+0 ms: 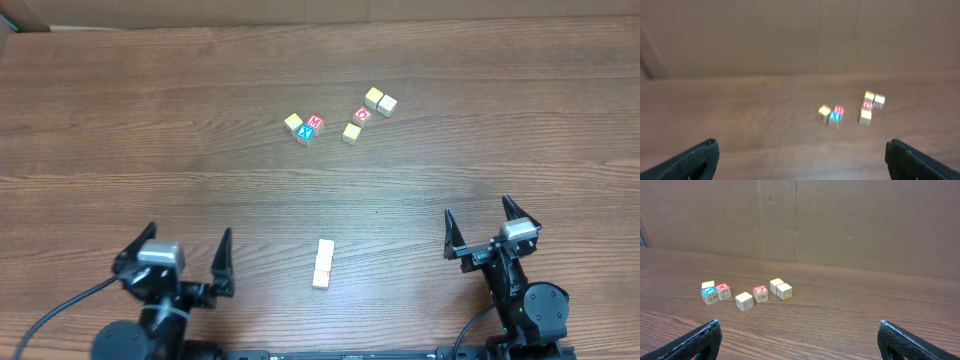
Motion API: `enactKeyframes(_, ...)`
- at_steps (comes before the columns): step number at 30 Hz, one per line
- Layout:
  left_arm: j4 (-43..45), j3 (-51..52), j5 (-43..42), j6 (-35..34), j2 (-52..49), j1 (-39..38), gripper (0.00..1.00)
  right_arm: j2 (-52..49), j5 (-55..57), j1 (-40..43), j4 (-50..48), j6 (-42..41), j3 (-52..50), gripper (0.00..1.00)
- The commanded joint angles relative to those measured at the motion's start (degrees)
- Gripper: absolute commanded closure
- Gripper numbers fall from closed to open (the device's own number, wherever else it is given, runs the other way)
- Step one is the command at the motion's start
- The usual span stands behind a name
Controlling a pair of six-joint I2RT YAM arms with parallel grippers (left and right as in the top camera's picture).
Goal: Flip 3 blocks
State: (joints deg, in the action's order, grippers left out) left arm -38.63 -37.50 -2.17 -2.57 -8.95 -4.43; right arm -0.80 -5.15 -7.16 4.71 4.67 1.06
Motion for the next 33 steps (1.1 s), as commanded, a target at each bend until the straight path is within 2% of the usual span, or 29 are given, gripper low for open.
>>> enactKeyframes(1,9.9,11.9,-3.5,-0.1,5.6,-0.2,0.0,0.6,0.1,-0.2,-0.3,-0.3,-0.6,0.0)
enactKeyframes(4,19.8,20.7,-3.9,-2.7,8.9,-0.3,0.0,0.6,0.1,-0.2,-0.3,-0.3,-0.6,0.0)
enactKeyframes(9,34.3,31.2,-3.0,-4.7,8.7,-2.4,0.0,0.6,0.1,-0.2,-0.3,-0.3,-0.6,0.0)
enactKeyframes(13,40.9,36.7,1.2,-6.7,8.8,-4.3,0.0,0.6,0.1,-0.2,-0.3,-0.3,-0.6,0.0)
enactKeyframes(18,33.9,37.2,3.7,-7.6,8.8,-4.2,0.0,0.6,0.1,-0.2,-0.3,-0.3,-0.6,0.0)
enactKeyframes(33,34.1,37.2,3.2,-2.1,8.8,-0.3,0.0,0.6,0.1,-0.2,-0.3,-0.3,-0.6,0.0)
